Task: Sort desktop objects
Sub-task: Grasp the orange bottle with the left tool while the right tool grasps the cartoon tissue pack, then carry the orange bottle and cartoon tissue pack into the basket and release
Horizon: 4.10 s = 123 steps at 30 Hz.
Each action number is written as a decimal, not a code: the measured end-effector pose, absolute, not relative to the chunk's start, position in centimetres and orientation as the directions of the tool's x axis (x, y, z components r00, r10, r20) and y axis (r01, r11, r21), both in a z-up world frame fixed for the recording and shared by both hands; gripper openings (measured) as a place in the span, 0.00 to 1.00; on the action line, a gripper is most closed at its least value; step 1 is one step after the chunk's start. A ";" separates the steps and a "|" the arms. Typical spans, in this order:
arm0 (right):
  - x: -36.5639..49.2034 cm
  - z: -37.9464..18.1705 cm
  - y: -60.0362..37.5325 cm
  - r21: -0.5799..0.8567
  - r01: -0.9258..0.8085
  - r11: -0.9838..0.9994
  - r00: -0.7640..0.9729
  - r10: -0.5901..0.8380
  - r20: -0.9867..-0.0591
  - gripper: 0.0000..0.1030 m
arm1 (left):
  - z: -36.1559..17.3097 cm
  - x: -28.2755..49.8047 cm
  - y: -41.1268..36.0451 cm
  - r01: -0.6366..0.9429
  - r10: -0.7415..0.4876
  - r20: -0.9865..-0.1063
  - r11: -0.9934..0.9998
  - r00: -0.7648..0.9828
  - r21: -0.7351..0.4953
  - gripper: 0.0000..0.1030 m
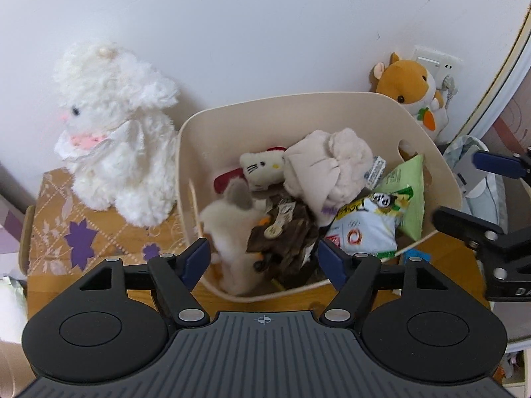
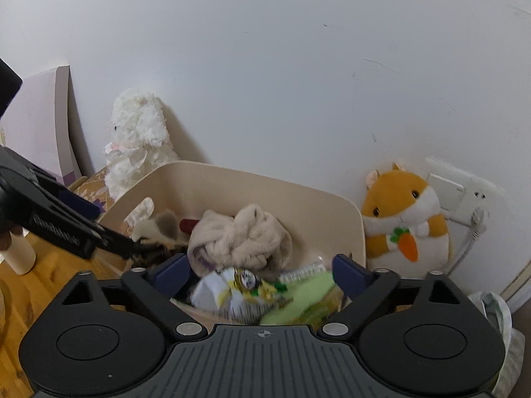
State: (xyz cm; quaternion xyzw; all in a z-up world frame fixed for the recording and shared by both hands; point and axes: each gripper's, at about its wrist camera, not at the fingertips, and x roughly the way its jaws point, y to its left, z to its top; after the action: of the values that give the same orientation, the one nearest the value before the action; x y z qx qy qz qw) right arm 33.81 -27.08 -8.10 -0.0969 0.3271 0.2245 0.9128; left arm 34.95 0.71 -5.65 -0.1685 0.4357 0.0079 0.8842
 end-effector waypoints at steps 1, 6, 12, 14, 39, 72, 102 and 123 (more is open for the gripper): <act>33.4 -8.2 -27.5 -0.029 -0.469 0.883 0.685 0.343 -0.643 0.99 | -5.7 34.4 0.8 -0.157 -0.131 -0.771 0.945 0.624 -0.287 0.72; 32.0 -9.2 -29.4 -0.005 -0.431 0.902 0.669 0.315 -0.674 1.00 | -6.1 31.8 0.9 -0.122 -0.158 -0.775 0.949 0.612 -0.289 0.75; 30.9 -12.2 -30.7 0.008 -0.374 0.927 0.614 0.254 -0.747 1.00 | -8.1 29.3 -0.3 -0.067 -0.187 -0.813 0.962 0.551 -0.266 0.75; 30.5 -13.2 -30.7 0.009 -0.366 0.930 0.594 0.242 -0.767 1.00 | -9.0 28.8 -0.9 -0.058 -0.193 -0.829 0.964 0.526 -0.261 0.75; 32.4 -20.5 -28.2 0.004 -0.207 0.978 0.501 0.110 -0.858 1.00 | -16.1 29.7 -4.8 -0.036 -0.290 -0.898 0.947 0.331 -0.319 0.76; 31.7 -21.4 -31.0 0.064 -0.179 0.982 0.488 0.145 -0.861 0.47 | -18.0 27.1 -2.0 -0.160 -0.259 -0.892 0.928 0.371 -0.336 0.55; 25.5 -9.4 -34.6 0.100 -0.270 0.958 0.683 0.264 -0.681 0.46 | -9.5 22.7 3.4 -0.214 -0.168 -0.799 0.914 0.577 -0.346 0.53; 32.7 -4.1 -30.7 0.017 -0.330 0.944 0.775 0.281 -0.566 0.46 | -2.1 30.6 4.4 -0.185 -0.082 -0.686 0.934 0.723 -0.306 0.53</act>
State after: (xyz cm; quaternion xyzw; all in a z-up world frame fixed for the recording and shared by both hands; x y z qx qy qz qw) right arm 32.75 -30.75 -4.10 -0.0416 0.2937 0.1621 0.9411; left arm 30.63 4.37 -2.05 -0.1795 0.3713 0.0281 0.9106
